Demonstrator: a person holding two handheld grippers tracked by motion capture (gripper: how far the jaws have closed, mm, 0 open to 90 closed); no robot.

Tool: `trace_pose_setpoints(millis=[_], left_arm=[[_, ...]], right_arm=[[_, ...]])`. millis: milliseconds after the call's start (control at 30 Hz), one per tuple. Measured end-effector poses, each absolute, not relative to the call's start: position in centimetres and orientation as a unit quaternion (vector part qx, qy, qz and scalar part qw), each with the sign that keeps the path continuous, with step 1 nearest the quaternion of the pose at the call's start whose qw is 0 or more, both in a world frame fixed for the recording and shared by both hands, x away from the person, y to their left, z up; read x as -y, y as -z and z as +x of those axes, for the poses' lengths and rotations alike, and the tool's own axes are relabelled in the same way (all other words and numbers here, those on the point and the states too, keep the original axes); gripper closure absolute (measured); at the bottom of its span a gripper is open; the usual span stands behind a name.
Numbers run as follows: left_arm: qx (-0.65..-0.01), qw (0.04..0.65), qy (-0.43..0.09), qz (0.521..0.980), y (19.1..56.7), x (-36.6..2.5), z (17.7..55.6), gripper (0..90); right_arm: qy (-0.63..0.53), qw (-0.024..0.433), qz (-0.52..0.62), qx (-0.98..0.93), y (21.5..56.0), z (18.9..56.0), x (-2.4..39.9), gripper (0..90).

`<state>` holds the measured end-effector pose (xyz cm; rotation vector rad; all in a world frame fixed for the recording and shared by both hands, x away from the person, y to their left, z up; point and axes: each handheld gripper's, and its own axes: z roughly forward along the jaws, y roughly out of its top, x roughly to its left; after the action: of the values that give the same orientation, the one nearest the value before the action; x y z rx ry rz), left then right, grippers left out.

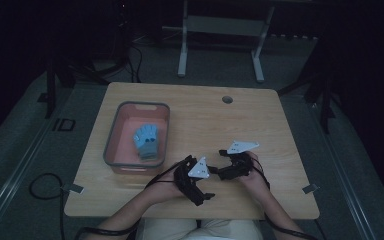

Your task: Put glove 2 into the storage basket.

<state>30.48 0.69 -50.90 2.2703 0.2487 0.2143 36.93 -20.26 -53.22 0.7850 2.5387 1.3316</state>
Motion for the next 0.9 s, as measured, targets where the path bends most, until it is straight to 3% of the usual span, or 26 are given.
trace_pose_setpoints(millis=[300,900], left_arm=[[-0.087,0.401,-0.07,0.909,53.1,-0.5,30.4,1.9],[-0.072,0.401,-0.087,0.909,54.8,-0.3,29.6,1.9]], right_arm=[[-0.443,0.085,0.266,-0.852,54.5,35.9,21.3,14.8],[-0.44,0.102,0.282,-0.847,55.6,34.9,23.5,15.0]])
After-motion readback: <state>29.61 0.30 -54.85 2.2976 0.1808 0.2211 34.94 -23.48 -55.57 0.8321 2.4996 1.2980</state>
